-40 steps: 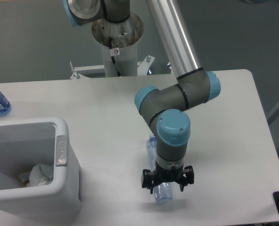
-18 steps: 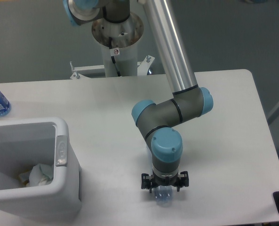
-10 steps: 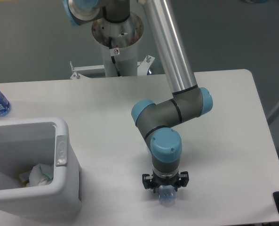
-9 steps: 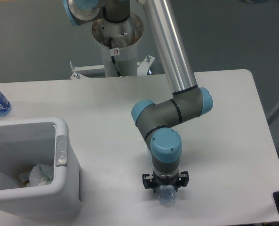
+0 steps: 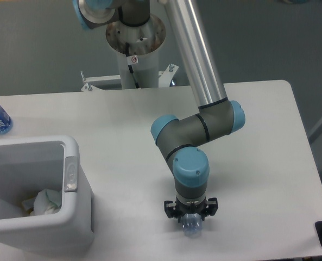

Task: Place the trash in the trash can
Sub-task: 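Close the gripper around the bottle's cap end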

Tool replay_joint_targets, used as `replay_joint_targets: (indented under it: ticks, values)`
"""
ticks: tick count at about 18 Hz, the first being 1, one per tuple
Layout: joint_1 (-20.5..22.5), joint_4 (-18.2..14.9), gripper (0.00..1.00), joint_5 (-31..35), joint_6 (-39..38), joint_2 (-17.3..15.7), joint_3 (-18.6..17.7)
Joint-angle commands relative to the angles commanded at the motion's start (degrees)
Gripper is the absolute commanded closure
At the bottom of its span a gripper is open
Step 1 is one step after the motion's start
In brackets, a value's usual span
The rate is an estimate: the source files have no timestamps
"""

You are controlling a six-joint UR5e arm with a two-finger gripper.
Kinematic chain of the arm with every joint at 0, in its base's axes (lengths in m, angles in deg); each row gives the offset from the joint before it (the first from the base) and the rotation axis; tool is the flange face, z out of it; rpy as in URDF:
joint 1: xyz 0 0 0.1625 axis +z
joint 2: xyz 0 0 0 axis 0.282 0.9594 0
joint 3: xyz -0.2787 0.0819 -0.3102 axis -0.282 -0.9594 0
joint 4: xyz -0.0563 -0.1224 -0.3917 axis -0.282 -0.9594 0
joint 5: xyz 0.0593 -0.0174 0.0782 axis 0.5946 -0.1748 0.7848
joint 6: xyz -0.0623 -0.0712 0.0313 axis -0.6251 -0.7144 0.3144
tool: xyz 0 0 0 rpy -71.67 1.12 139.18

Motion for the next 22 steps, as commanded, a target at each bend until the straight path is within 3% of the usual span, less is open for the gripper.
replay_joint_targets:
  ticks: [22]
  values:
    - [0.0,-0.1,0.42,0.2,0.7,-0.8,0.1]
